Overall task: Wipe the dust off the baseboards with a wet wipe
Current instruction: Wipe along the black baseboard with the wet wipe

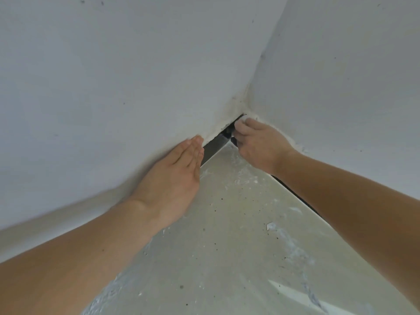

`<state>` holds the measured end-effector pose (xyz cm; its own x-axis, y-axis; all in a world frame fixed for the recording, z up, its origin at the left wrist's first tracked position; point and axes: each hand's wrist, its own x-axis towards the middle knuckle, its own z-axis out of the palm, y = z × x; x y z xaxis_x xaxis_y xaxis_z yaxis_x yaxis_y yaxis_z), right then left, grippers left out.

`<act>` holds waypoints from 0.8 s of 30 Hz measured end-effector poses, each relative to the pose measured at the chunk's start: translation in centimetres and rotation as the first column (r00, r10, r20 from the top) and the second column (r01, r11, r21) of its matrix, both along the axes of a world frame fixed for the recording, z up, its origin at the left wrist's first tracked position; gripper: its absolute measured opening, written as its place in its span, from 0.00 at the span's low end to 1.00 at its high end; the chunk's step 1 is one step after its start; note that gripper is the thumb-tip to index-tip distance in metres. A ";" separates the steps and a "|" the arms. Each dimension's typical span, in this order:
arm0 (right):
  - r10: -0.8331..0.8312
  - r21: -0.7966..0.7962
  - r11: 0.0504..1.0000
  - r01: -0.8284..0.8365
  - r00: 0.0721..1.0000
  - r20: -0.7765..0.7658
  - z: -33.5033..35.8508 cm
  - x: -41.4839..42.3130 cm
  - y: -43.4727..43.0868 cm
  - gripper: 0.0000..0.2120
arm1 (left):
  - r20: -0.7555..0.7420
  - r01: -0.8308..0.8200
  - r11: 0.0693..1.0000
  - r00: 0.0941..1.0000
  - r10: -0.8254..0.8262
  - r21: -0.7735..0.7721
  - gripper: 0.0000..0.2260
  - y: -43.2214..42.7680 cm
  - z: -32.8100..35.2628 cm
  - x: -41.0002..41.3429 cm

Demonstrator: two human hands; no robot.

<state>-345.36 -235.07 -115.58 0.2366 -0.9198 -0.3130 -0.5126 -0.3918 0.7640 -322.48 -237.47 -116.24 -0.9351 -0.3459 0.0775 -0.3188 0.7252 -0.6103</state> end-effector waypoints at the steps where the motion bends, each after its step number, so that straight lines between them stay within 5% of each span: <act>1: -0.013 0.016 1.000 0.013 1.000 -0.009 -0.5 0.2 0.4 0.10 | 0.017 -0.001 1.000 1.000 0.001 0.020 0.28 0.0 0.3 0.0; 6: -0.349 0.311 0.900 0.305 0.932 0.095 -0.4 2.4 0.9 0.13 | 0.076 -0.034 0.994 0.997 0.026 0.108 0.27 0.5 1.0 -0.4; 8: -0.309 0.298 0.916 0.267 0.946 0.102 -0.2 2.4 0.8 0.11 | 0.201 -0.146 0.969 0.974 0.106 0.197 0.28 0.9 1.6 -1.0; 13: -0.072 0.023 0.997 0.071 0.994 0.079 0.2 1.4 -0.5 0.03 | 0.181 -0.205 0.947 0.970 0.162 0.247 0.32 1.7 1.6 -1.8; 18: -0.213 0.109 0.972 0.209 0.977 0.019 -2.5 1.6 0.8 0.16 | 0.212 -0.188 0.952 0.967 0.138 0.240 0.31 1.5 2.0 -1.4; 24: -0.476 0.274 0.866 0.418 0.857 0.198 -1.4 3.0 2.9 0.14 | 0.175 -0.179 0.941 0.976 0.132 0.286 0.31 1.4 2.4 -1.1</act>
